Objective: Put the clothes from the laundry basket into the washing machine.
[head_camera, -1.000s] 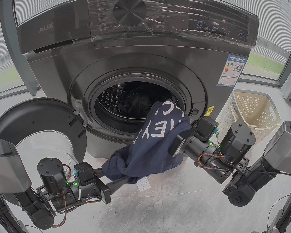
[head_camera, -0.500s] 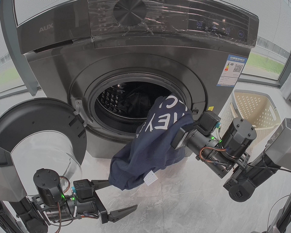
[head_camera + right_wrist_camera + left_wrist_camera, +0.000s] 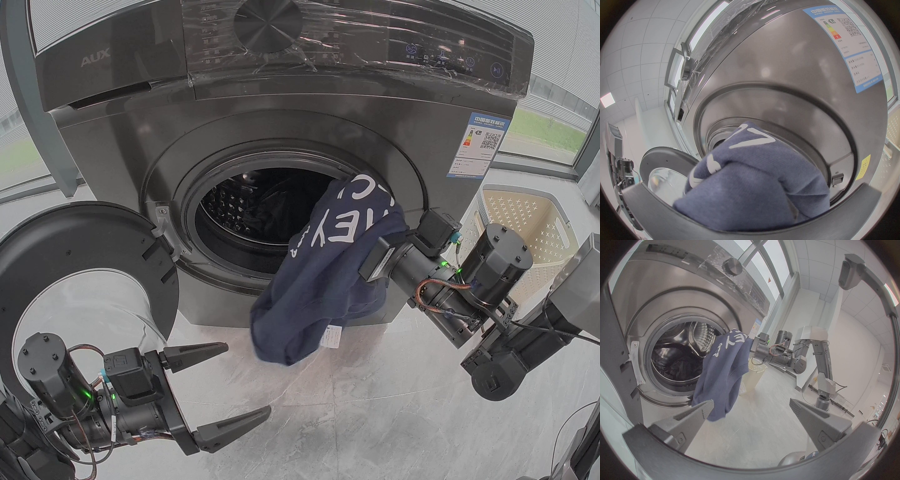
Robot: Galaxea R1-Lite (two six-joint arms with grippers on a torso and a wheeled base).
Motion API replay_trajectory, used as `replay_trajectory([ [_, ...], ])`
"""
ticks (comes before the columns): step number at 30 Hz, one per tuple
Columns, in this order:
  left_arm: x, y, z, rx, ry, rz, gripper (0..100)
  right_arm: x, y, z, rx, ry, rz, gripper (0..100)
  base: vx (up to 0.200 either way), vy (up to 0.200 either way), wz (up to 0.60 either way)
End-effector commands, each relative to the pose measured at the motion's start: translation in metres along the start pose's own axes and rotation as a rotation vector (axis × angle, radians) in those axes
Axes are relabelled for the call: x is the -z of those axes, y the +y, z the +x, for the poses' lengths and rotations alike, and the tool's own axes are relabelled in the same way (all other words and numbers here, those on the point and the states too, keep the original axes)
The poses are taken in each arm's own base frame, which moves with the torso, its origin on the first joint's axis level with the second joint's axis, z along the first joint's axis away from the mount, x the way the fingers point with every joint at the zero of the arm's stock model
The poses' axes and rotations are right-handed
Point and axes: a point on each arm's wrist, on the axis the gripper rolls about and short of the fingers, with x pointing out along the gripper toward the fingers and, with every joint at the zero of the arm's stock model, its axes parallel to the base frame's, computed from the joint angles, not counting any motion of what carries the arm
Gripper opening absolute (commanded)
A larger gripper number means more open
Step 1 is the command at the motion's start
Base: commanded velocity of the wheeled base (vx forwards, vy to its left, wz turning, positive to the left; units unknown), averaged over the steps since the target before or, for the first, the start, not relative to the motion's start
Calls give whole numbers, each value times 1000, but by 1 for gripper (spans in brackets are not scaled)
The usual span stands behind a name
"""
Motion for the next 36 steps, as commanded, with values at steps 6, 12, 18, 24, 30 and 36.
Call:
replay_trajectory([
  [6,4,2,30,33,12,5,100,3,13,1,-35,7,12,0,0,0,0],
  [12,4,16,64,0,-12,7,100,13,26,0,-68,36,23,0,0,0,0],
  [18,3,17,85,-15,-37,14,100,16,35,-3,-85,51,29,0,0,0,0],
  [24,10,19,96,-14,-19,12,100,18,38,-2,-93,58,30,0,0,0,0],
  [30,16,32,110,-72,-20,8,100,18,50,-11,-126,74,40,0,0,0,0],
  [36,12,40,124,-105,-61,17,100,20,62,-19,-159,97,51,0,0,0,0],
])
